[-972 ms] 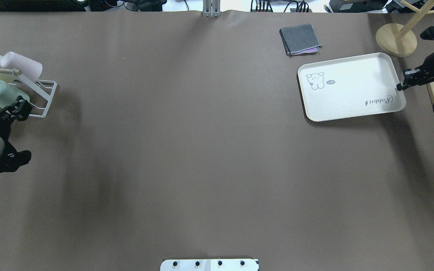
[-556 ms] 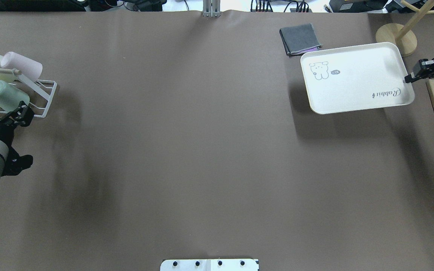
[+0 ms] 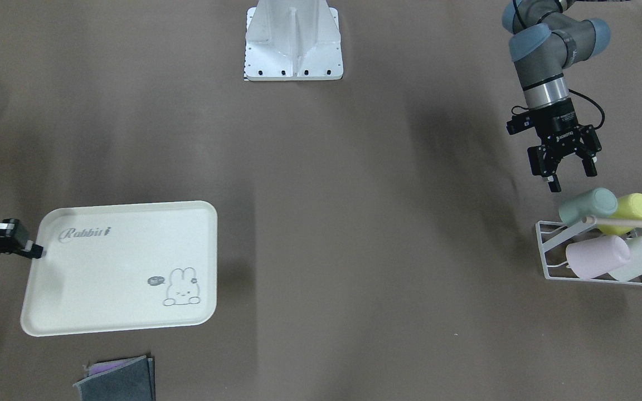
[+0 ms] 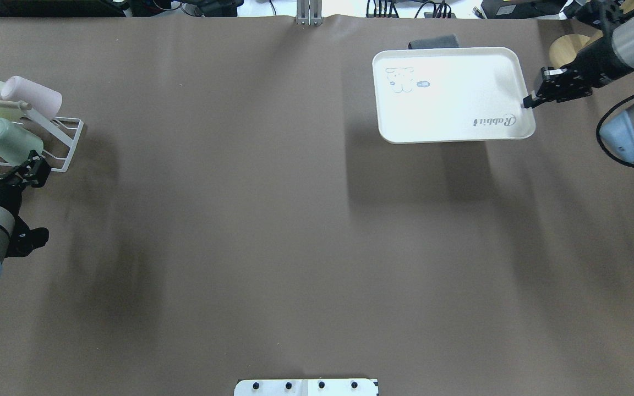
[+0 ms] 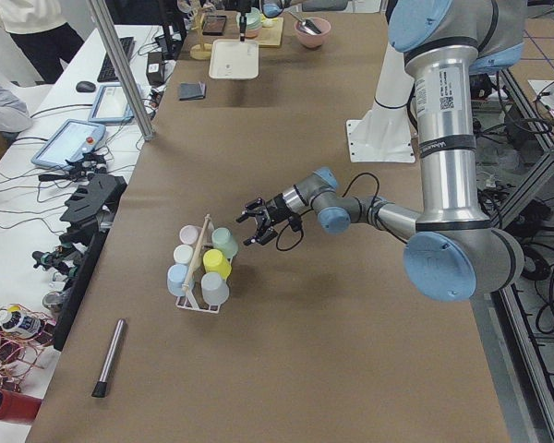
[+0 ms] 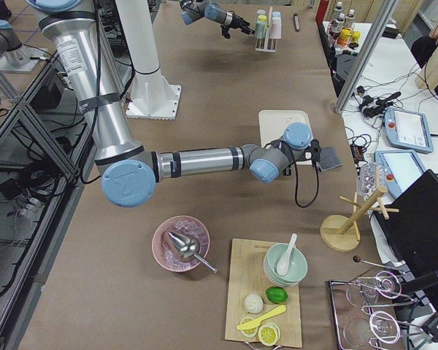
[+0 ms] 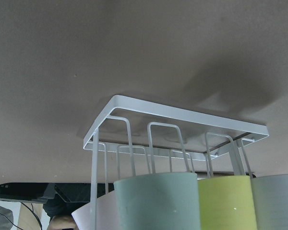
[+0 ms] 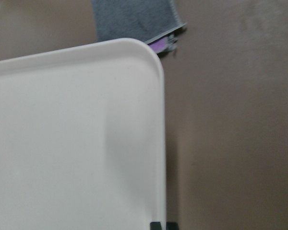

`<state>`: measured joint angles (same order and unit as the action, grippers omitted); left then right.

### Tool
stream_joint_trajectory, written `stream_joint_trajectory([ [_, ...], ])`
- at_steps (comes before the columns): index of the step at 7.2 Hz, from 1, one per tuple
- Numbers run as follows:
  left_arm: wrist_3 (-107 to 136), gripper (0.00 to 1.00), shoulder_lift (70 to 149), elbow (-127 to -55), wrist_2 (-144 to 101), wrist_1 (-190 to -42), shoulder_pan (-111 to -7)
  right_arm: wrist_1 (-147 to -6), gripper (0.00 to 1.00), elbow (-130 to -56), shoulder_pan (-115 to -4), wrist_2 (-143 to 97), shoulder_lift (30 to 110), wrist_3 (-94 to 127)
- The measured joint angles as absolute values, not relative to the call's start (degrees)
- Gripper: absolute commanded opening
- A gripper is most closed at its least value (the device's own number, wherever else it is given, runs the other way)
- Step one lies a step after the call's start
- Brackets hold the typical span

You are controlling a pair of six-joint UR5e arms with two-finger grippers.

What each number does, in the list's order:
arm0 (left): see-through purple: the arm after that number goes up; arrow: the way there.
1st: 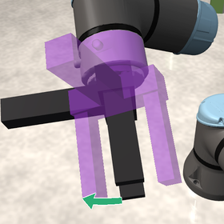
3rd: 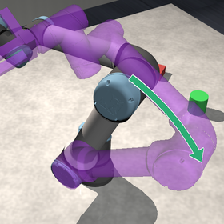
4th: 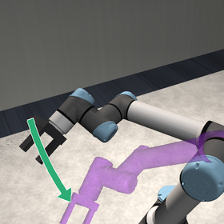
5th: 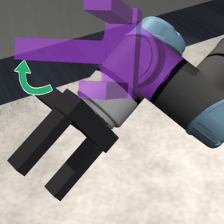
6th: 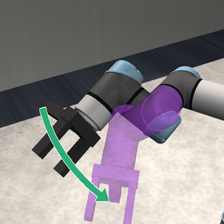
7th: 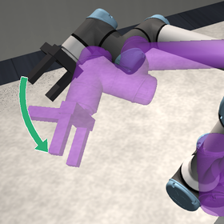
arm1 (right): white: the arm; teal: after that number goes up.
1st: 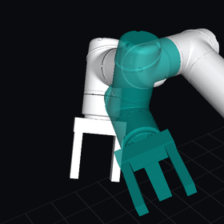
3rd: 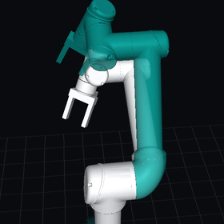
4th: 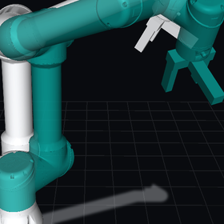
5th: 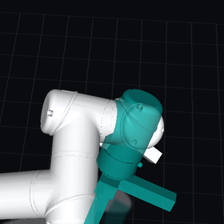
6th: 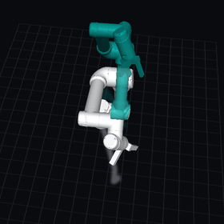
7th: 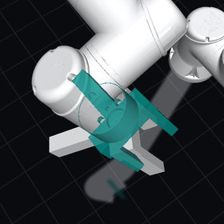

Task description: Pick up and place green cup on tray

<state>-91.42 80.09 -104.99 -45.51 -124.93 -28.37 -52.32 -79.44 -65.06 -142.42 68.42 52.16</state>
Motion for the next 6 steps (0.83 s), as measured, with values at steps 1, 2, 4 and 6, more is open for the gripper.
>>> stream_joint_trajectory([
  [1,-91.6,0.98,80.5,-104.3,-44.7,-125.3,-28.4,-52.3,0.0,-81.8,-60.0,-138.1,67.0,58.1],
  [2,-92.0,0.98,80.7,-103.3,-44.1,-126.5,-28.4,-52.3,0.0,-83.5,-54.7,-133.4,65.3,63.8],
  [4,-93.3,0.98,80.8,-100.8,-43.5,-130.2,-28.4,-52.3,0.0,-84.1,-47.0,-125.6,62.2,70.8],
  [6,-93.7,0.98,80.9,-99.5,-42.1,-131.6,-28.3,-52.3,0.0,-82.8,-43.1,-120.9,60.0,72.5],
])
